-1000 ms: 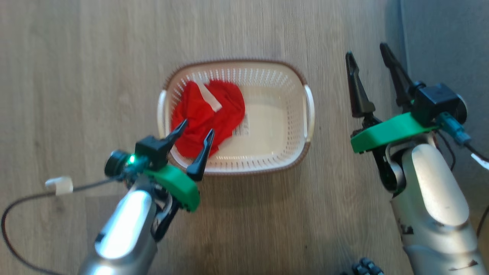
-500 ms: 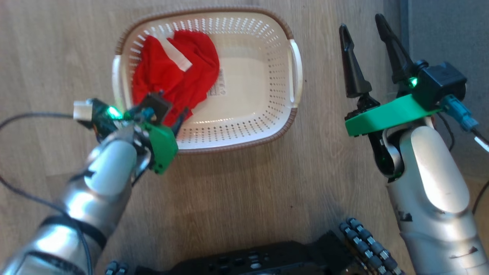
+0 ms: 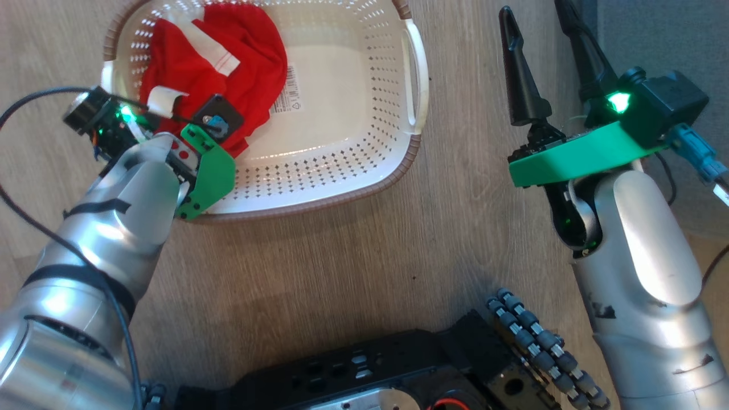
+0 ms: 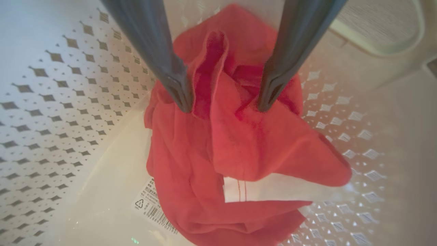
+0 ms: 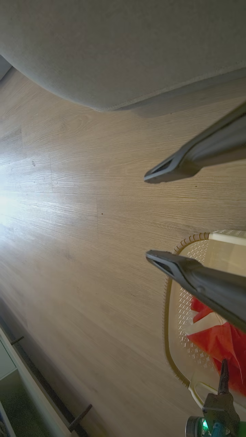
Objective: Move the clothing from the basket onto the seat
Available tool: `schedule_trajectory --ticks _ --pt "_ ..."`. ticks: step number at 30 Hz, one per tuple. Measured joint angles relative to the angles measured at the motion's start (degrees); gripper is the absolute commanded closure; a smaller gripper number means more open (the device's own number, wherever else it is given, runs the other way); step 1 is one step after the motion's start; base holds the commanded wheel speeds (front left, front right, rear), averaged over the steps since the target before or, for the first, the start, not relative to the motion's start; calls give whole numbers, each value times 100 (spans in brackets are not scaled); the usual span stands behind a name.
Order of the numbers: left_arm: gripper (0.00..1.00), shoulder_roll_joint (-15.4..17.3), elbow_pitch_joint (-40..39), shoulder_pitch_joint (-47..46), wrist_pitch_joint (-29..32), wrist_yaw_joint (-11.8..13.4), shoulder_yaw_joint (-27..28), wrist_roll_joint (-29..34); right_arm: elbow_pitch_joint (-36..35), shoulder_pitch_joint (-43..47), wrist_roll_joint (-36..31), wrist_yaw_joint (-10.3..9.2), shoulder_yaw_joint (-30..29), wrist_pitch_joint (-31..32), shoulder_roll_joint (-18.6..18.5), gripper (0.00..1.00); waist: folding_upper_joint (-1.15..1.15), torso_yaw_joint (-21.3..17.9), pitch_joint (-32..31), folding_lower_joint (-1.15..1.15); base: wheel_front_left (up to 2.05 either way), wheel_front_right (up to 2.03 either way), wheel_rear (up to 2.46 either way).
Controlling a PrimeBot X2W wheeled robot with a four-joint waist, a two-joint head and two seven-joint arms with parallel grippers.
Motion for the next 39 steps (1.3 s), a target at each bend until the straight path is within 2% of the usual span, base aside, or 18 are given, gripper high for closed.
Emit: schedule_trajectory --ticks 5,6,7,8,12,16,24,29,33,39 --pt "0 1 104 -86 355 44 -131 59 -12 0 54 0 11 0 0 0 0 -66 58 0 0 0 0" --pt "21 2 110 -88 372 27 -148 59 -16 0 54 0 11 0 0 0 0 -71 53 -1 0 0 0" --pt "65 1 112 -90 394 20 -167 59 -20 0 54 0 10 0 0 0 0 -73 47 -1 0 0 0" --pt "100 0 116 -90 394 -10 -182 58 -21 0 54 0 7 0 0 0 0 -71 36 -1 0 0 0" --pt "100 -40 134 -86 363 -109 -154 -47 -13 -2 53 0 -47 0 1 0 0 -22 -61 -1 0 0 0" --pt "100 -143 144 -23 70 -142 -130 -164 31 -4 45 0 -79 0 2 0 0 46 -258 -1 0 0 0" --pt "100 -410 118 466 -672 -339 37 -590 254 52 -138 0 -162 0 2 0 0 242 -953 -1 0 0 0" --pt "100 -541 -23 666 -789 -410 190 -865 424 196 -268 0 -212 0 2 0 0 403 -1381 -1 0 0 0" --pt "100 -599 -315 963 -832 -424 357 -1123 610 438 -320 0 -238 0 2 0 1 575 -1838 -1 0 0 0" --pt "100 -659 -1203 1482 -832 -328 668 -1430 816 716 -378 0 -266 0 2 0 1 823 -2516 -1 0 0 0"
